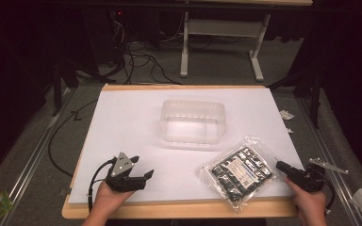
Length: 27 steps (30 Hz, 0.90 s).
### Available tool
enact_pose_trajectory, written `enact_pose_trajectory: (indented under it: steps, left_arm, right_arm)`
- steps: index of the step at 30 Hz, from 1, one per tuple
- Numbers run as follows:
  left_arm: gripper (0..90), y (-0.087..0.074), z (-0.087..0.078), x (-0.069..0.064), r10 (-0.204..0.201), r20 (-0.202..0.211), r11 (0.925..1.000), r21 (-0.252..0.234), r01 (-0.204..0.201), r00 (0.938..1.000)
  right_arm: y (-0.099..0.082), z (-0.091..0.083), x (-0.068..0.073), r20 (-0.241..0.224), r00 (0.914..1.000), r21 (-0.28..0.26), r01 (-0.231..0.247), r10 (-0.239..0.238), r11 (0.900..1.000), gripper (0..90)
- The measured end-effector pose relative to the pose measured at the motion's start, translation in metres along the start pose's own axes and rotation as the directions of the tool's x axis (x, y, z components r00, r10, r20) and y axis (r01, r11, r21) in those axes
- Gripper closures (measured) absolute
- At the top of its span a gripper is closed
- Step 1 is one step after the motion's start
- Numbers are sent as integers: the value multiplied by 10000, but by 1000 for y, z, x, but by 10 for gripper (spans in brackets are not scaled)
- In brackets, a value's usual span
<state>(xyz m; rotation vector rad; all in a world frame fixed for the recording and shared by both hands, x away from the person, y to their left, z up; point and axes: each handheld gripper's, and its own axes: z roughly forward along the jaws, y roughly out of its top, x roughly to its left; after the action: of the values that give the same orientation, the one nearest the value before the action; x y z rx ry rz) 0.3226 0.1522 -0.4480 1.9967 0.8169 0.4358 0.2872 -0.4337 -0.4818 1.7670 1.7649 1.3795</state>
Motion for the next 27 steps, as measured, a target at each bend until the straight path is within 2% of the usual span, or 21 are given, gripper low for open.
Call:
enact_pose_trajectory:
  steps: [2,7,12,19,21,24,25,27]
  left_arm:
    - [260,0,0,0,-6,3,10000,1,6,10000]
    - [260,0,0,0,-12,-4,10000,0,12,10000]
    - [259,0,1,0,-21,15,10000,-8,21,10000]
    - [259,0,1,0,-60,35,10000,-17,60,10000]
    - [258,1,1,0,-82,36,10000,-21,82,10000]
    - [258,1,1,-1,-130,35,9999,-38,130,9999]
    - [259,1,1,-1,-162,49,9999,-44,162,9999]
    - [260,2,1,0,-190,36,9998,-97,190,9998]
  right_arm:
    - [0,-1,4,9,9997,3,248,-248,9997,891]
    - [5,-2,16,286,9964,-133,800,-796,9967,900]
    - [8,-6,19,235,9962,-372,851,-843,9957,900]
    - [14,-12,27,204,9930,-717,1174,-1162,9905,900]
    - [17,-15,34,255,9888,-926,1489,-1472,9845,900]
    - [20,-18,40,232,9867,-1109,1625,-1609,9805,900]
    - [23,-21,46,256,9830,-1288,1838,-1820,9745,900]
    - [24,-23,49,264,9811,-1365,1935,-1917,9716,900]
